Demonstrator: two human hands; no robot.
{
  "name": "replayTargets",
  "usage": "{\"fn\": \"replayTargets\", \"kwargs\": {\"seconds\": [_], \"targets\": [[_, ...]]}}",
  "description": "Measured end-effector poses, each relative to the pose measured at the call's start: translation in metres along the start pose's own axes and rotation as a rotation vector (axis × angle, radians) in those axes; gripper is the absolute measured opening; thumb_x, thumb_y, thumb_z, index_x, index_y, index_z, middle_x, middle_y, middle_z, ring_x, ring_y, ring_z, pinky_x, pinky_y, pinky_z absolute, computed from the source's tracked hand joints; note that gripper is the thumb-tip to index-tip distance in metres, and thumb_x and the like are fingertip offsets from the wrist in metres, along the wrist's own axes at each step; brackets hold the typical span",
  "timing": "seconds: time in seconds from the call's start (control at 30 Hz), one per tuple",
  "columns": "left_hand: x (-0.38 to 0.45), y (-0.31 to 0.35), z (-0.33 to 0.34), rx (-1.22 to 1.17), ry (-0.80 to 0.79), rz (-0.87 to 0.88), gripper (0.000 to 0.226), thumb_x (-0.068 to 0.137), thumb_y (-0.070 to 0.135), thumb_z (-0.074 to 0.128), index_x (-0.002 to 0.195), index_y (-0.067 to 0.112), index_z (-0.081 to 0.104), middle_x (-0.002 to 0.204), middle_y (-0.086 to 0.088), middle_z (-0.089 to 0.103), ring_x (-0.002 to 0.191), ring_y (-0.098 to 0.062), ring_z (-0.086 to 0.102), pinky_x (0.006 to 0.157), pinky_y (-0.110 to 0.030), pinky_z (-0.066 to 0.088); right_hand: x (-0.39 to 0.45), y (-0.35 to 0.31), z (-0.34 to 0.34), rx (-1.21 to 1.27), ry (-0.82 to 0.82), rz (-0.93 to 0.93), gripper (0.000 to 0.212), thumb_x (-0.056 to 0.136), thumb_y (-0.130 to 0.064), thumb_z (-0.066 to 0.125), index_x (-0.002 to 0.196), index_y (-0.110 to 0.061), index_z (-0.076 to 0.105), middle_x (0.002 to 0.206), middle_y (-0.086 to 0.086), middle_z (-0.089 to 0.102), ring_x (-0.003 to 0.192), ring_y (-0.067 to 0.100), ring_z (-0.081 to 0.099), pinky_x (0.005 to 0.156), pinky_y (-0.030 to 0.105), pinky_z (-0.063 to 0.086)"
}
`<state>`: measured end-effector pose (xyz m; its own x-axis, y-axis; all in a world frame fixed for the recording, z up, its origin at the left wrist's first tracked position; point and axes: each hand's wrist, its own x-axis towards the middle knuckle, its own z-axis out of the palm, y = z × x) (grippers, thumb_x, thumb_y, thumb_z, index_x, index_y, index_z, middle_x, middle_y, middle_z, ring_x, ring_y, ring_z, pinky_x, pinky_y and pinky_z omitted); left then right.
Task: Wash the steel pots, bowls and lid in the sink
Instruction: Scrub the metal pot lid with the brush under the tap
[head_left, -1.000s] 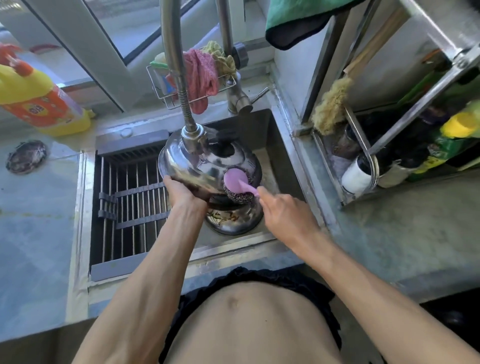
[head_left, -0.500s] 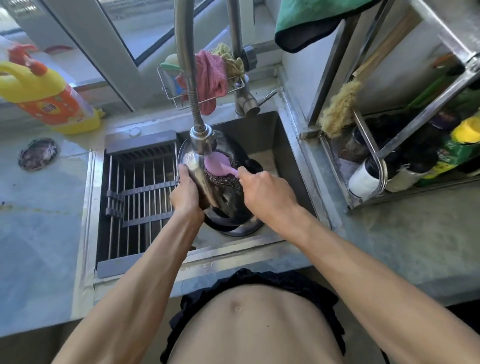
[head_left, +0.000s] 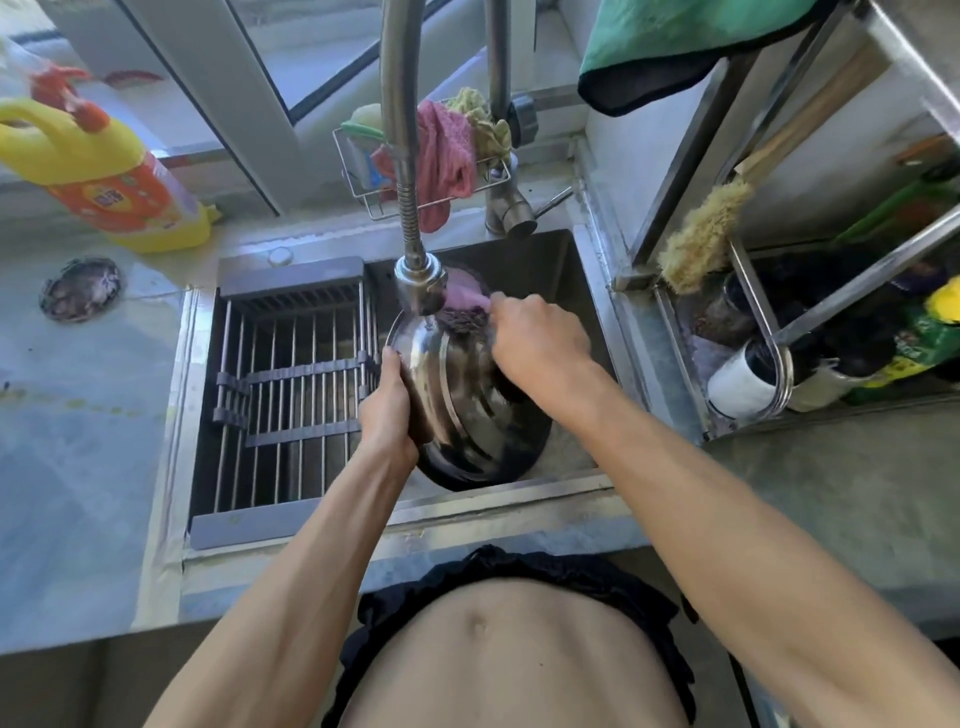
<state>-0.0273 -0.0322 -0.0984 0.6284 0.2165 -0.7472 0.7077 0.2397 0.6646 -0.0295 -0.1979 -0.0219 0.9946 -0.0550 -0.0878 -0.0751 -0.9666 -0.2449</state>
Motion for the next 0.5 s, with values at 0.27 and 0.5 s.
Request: {"fn": "replayTargets", "kwargs": {"seconds": [0.27, 0.5], "targets": [[0.02, -0.01, -0.013, -0.058, 0.018, -0.046, 0.057, 0.092, 0.063, 0.063, 0.11, 0.01, 0.071, 0.095, -0.012, 0.079, 0.09, -0.03, 0.077, 0.091, -0.047, 0.06, -0.031, -0.007, 0.016, -0.011, -0.151, -0.221, 0.035, 0.099, -0.013, 0.039, 0.132, -0.02, 0.049, 0.094, 0.015, 0.066, 0.082, 0.039, 0.065, 0.059, 0.037, 0.034], [0.022, -0.019, -0.016, -0.028, -0.019, -0.03, 0.068, 0.085, 0.07, 0.063, 0.12, 0.012, 0.071, 0.101, -0.009, 0.079, 0.092, -0.028, 0.077, 0.093, -0.046, 0.06, 0.007, 0.001, 0.009, 0.002, -0.086, -0.069, 0.027, 0.098, -0.011, 0.039, 0.12, -0.013, 0.055, 0.101, 0.014, 0.067, 0.086, 0.036, 0.065, 0.062, 0.036, 0.038]]}}
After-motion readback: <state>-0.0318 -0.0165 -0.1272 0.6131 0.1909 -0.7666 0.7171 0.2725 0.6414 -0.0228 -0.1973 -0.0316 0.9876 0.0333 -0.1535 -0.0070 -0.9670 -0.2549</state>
